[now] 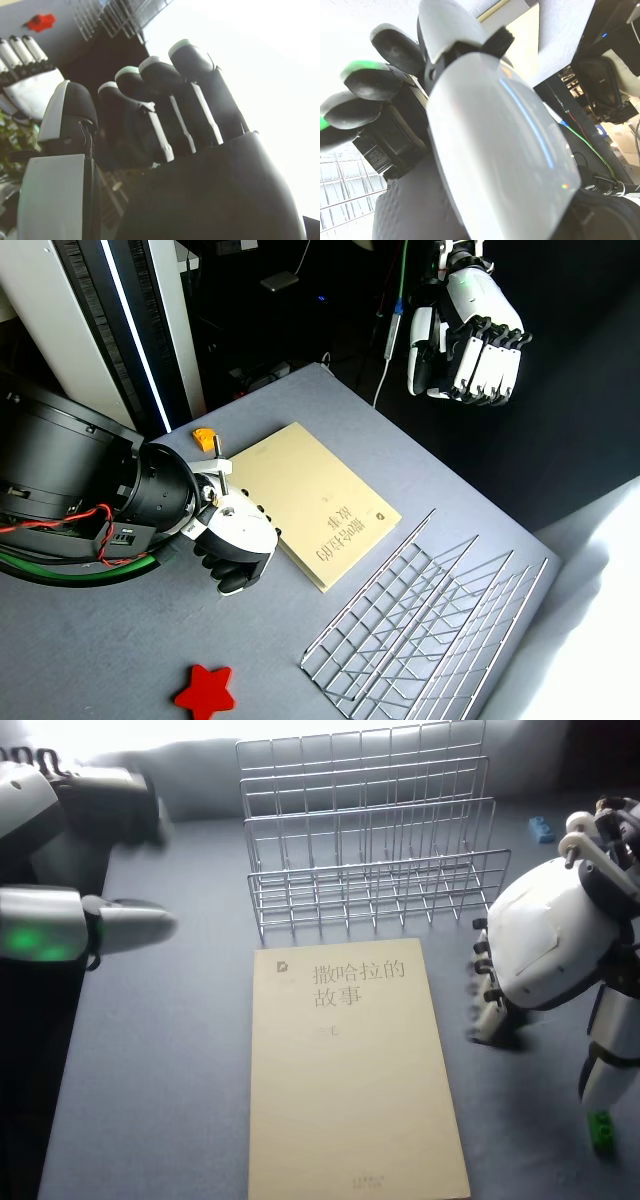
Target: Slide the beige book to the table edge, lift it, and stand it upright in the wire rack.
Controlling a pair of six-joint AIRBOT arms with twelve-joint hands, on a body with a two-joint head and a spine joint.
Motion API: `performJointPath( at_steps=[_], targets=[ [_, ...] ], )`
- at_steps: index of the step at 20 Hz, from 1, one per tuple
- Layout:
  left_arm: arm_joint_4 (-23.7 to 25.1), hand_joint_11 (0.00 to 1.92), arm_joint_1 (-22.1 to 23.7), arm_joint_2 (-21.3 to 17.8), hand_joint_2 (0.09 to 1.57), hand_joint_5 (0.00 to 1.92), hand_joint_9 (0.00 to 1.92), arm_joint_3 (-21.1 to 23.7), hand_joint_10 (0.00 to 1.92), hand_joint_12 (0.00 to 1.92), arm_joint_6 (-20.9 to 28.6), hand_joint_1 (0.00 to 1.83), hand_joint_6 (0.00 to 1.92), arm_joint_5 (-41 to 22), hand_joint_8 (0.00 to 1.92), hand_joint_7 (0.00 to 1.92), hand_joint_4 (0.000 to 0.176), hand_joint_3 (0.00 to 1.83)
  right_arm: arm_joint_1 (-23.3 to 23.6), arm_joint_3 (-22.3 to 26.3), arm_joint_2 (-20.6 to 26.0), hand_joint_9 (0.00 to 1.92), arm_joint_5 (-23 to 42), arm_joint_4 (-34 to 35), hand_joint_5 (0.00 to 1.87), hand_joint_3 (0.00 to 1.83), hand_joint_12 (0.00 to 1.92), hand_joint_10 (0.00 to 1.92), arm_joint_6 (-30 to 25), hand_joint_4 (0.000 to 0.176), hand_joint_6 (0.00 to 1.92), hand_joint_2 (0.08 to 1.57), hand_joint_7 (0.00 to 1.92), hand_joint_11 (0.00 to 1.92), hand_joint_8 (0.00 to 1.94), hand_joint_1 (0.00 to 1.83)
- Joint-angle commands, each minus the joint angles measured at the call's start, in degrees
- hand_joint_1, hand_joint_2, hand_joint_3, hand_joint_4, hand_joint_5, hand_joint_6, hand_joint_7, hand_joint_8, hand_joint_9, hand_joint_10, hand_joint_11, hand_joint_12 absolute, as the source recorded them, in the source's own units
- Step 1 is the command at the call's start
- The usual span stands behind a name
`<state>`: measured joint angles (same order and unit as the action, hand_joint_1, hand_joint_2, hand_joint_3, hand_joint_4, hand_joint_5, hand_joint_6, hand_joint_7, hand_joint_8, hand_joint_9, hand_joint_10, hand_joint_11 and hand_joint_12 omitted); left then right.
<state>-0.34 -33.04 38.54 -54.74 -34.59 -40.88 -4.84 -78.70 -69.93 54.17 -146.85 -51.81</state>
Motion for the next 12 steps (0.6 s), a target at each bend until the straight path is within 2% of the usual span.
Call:
performJointPath(
  at_steps=[1,4,5,7,12],
  targets=[
    [-0.84,0.00,0.66,-0.70,1.04,0.17,0.11,-0.06,0.01,0.35,0.08,0.35,0.01,-6.98,0.00,0.14,0.000,0.01,1.22,0.01,0.29,0.16,-1.15,2.54,0.15,0.01,0.42,0.01,-0.17,0.000,0.01,0.99,0.17,0.00,0.01,0.12],
    [-0.83,0.00,0.27,-1.04,1.04,0.16,0.11,-0.12,0.00,0.33,0.08,0.33,0.00,-6.98,0.00,0.14,0.000,0.00,3.18,-0.33,0.31,0.15,-0.59,2.56,0.13,0.01,0.37,0.00,-0.71,0.000,0.00,1.00,0.16,0.00,0.00,0.15],
    [-0.83,0.00,0.25,-1.08,1.03,0.15,0.12,-0.09,0.00,0.32,0.08,0.37,0.00,-6.98,0.00,0.14,0.000,0.00,3.94,-0.49,0.32,0.19,-0.18,2.57,0.17,0.00,0.48,0.00,-0.80,0.000,0.00,0.99,0.19,0.00,0.00,0.13],
    [-0.82,0.00,0.25,-1.10,1.03,0.15,0.13,-0.06,0.00,0.33,0.07,0.39,0.00,-6.98,0.00,0.14,0.000,0.00,4.73,-0.60,0.31,0.18,0.08,2.58,0.17,0.00,0.52,0.00,-0.80,0.000,0.00,0.99,0.18,0.00,0.00,0.16],
    [-0.81,0.00,0.18,-1.70,1.03,0.17,0.13,-0.09,0.00,0.32,-0.13,0.37,0.01,-6.51,0.01,0.15,0.000,0.00,3.98,-0.52,0.72,0.15,0.83,2.72,0.14,0.00,0.47,0.00,-0.60,0.000,0.00,1.00,0.16,0.00,0.00,0.11]
  ],
)
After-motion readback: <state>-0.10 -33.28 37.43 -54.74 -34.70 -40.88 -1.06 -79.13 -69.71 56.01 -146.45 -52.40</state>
